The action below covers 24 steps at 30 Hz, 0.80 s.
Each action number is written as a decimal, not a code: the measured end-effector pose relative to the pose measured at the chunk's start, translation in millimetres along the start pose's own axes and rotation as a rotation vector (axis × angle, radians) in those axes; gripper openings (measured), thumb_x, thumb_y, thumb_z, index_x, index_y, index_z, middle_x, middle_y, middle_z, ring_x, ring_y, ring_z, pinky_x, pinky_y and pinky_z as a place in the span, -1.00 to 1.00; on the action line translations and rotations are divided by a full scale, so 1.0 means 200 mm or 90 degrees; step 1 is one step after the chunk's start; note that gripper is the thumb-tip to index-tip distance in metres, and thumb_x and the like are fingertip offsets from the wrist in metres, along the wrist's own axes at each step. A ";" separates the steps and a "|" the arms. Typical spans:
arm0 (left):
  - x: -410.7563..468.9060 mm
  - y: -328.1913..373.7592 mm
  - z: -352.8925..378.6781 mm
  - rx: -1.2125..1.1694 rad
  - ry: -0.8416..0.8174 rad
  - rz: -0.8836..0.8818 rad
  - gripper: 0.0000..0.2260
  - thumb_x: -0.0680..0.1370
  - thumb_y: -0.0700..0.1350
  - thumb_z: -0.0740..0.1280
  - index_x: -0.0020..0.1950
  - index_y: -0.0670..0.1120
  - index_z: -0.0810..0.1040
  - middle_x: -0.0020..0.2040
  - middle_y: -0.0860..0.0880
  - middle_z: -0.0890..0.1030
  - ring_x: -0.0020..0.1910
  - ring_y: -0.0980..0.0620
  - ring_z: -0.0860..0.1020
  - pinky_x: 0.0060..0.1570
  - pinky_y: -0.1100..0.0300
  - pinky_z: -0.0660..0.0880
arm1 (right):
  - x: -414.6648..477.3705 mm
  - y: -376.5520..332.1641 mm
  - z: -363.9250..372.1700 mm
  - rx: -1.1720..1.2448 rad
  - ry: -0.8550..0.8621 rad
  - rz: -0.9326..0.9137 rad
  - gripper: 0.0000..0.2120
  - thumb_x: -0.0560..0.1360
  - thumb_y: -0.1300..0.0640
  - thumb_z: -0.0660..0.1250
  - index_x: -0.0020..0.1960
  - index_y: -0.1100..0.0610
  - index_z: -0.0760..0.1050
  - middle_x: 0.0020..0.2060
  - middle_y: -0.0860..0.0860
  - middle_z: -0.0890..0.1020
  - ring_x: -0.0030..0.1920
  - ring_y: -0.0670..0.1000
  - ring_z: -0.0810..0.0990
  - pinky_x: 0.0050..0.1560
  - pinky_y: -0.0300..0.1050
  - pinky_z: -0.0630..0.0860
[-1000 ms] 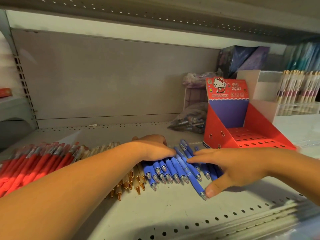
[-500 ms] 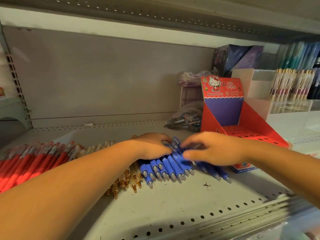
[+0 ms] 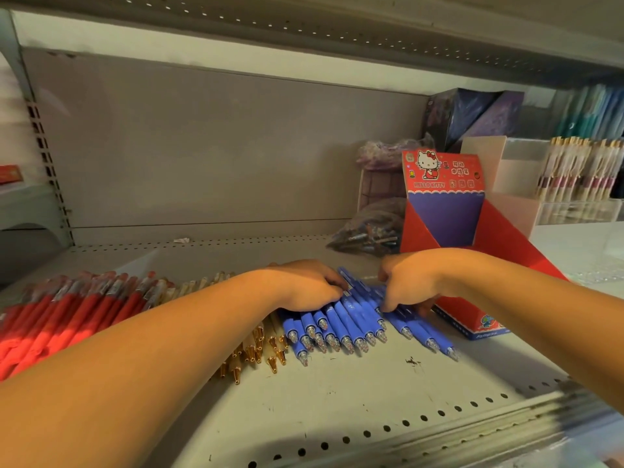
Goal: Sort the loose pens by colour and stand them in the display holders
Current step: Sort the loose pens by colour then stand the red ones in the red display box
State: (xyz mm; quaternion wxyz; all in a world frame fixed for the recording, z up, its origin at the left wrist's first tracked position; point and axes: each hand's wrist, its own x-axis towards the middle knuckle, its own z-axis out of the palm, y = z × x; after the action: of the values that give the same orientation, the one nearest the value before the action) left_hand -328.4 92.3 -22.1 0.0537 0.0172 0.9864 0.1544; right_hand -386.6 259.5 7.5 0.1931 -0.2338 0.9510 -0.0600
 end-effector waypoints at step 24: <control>0.01 -0.02 -0.03 -0.130 0.154 -0.090 -0.69 0.61 -0.01 0.11 0.31 0.02 0.47 0.25 -0.06 0.56 0.15 -0.05 0.52 0.16 0.01 0.46 | 0.00 -0.15 0.01 0.343 0.016 -0.174 -0.69 0.54 0.23 0.39 0.25 0.25 0.43 0.03 0.12 0.64 -0.03 0.03 0.68 0.01 -0.15 0.64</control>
State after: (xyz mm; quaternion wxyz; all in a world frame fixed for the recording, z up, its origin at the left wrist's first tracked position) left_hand -331.2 87.9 -18.4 -0.0534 -0.0767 0.9636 0.2506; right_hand -372.4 233.1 11.2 0.2265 -0.2991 0.8629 -0.3386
